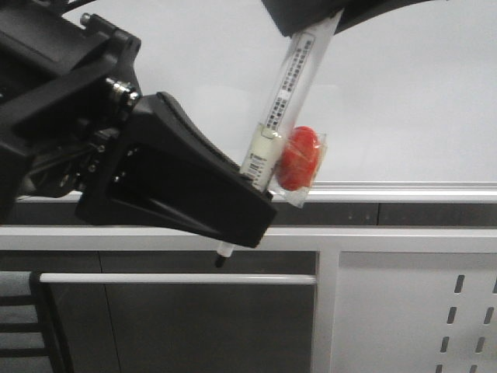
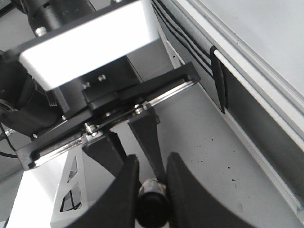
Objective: Write number 1 on whiteboard
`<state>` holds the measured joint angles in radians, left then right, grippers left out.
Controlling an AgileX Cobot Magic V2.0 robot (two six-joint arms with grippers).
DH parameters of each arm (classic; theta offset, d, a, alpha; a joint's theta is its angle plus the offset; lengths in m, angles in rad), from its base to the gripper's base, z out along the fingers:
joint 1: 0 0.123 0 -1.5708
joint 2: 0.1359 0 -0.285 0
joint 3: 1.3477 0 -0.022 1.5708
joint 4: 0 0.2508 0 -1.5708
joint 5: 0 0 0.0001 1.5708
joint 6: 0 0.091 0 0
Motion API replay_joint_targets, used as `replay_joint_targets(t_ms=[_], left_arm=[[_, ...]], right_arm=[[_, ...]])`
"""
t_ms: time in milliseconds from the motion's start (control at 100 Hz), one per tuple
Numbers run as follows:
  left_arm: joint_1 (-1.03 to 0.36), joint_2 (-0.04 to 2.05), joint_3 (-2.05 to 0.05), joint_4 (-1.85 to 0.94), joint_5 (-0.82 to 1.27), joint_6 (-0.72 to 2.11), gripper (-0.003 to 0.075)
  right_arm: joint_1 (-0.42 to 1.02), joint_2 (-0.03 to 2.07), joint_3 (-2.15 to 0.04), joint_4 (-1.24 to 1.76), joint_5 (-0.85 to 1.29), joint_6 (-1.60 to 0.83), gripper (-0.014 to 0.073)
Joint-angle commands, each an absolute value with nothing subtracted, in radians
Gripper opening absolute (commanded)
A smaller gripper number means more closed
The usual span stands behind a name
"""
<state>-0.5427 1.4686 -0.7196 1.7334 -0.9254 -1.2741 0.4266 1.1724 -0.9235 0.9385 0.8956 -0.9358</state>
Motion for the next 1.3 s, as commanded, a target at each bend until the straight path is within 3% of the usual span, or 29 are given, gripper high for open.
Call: replay_joint_targets(t_ms=[0,120,190,260,440,620,860,1000,1190,1290], left_arm=[[-0.548,1.423,-0.754,1.680,-0.992,-1.261,0.0198],[-0.546,1.400,-0.754,1.680,-0.985,-1.300,0.0500],[-0.536,1.381,-0.754,1.680,-0.961,-1.373,0.0620],[-0.517,1.359,-0.754,1.680,-0.969,-1.411,0.0664],[-0.467,1.261,-0.717,1.680,-0.995,-1.503,0.0661],[-0.409,1.131,-0.615,1.680,-1.000,-1.561,0.0552],[-0.359,0.930,-0.493,1.680,-0.977,-1.623,0.0465],[-0.334,0.815,-0.432,1.680,-0.914,-1.624,0.0294],[-0.327,0.688,-0.395,1.680,-0.792,-1.624,-0.0020],[-0.327,0.656,-0.382,1.680,-0.713,-1.630,-0.0018]], right_arm=[[0.427,1.156,-0.950,0.936,0.886,-0.948,-0.0077],[0.427,1.156,-0.950,0.927,0.853,-1.017,-0.0077],[0.427,1.156,-0.950,0.927,0.835,-1.017,-0.0077],[0.427,1.154,-0.950,0.927,0.821,-1.017,-0.0077],[0.427,1.129,-0.951,0.861,0.806,-1.019,-0.0077],[0.427,1.072,-0.951,0.844,0.808,-1.019,-0.0077],[0.427,0.966,-0.935,0.821,0.871,-1.007,-0.0071],[0.427,0.886,-0.885,0.821,0.825,-1.007,-0.0063],[0.427,0.780,-0.807,0.818,0.694,-1.007,-0.0063],[0.427,0.743,-0.758,0.815,0.663,-1.007,-0.0062]])
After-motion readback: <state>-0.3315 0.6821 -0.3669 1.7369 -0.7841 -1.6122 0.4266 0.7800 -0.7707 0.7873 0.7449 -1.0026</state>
